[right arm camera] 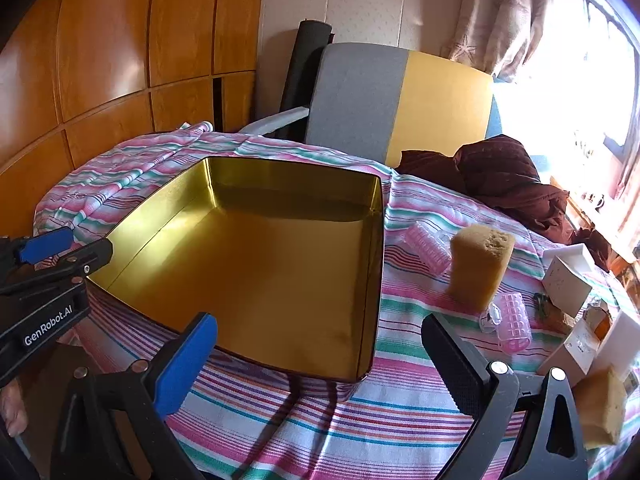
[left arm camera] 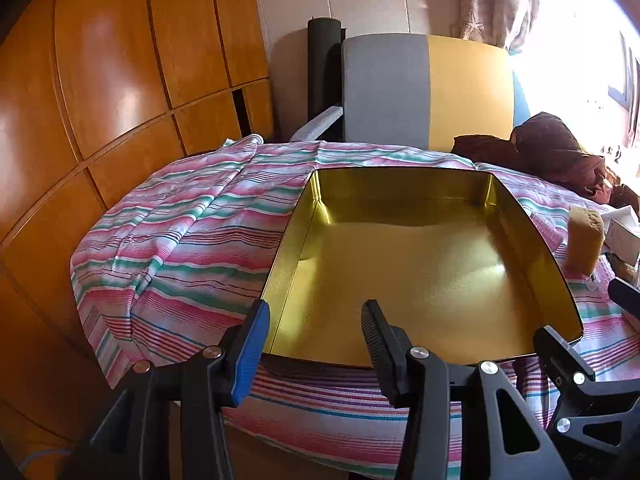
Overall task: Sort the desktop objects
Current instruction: 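Move the left gripper toward the small yellow sponge beside the tray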
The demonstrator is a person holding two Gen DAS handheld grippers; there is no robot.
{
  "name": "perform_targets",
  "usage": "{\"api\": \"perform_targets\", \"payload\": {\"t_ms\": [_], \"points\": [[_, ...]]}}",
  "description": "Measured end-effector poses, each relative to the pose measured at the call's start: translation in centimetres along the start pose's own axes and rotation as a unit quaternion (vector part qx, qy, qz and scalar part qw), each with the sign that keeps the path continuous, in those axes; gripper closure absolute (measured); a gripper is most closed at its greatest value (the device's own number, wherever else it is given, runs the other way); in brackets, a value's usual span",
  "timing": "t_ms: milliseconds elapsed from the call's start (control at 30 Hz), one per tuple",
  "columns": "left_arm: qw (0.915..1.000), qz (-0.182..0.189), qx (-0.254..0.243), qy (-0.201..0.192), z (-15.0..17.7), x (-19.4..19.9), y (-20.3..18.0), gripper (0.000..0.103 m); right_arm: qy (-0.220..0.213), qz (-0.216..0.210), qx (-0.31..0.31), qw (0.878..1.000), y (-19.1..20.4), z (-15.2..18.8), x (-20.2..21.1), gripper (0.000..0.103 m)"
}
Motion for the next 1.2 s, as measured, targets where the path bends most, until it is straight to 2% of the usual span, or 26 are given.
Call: {"api": "perform_targets", "payload": {"t_ms": [267,433,700,1000,1200], "points": [[0.9999,0.001,-0.013,-0.005,0.1,0.3,-0.9,0.054,-0.014,0.0,-0.003,1.0,-0.1,0.1,0.9,0.0],[0.9988,0.044,-0.019,-0.002,0.4,0.5,-1.4,0.054,-0.031,-0.001,-0.005,1.0,-1.2,0.5,1.5,0.0],[0.9931,0.1,-0.059,-0.014,1.0,2.1,-4.4,0.053,-0.049,-0.007,-0.061,0.997,-6.6,2.5,3.2,0.0],[0.9778,0.19,-0.088,0.003,2.6,3.5,-8.4,0.053,-0.048,-0.019,-0.126,0.991,-12.9,6.7,5.0,0.0],[0.9524,0.29,-0.095,0.004,3.5,6.4,-11.0,0.052,-0.05,-0.019,-0.16,0.986,-15.3,8.8,6.2,0.0]]}}
Point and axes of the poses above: each gripper's, at about its wrist camera, not at the fingertips, and x roughly against the way its jaws point, y to its left, z to its underside, the point moved 8 cm from there along -x, roughly the way its jaws point, and after that the axes turned 11 degrees about -z, right-handed, at the moved point
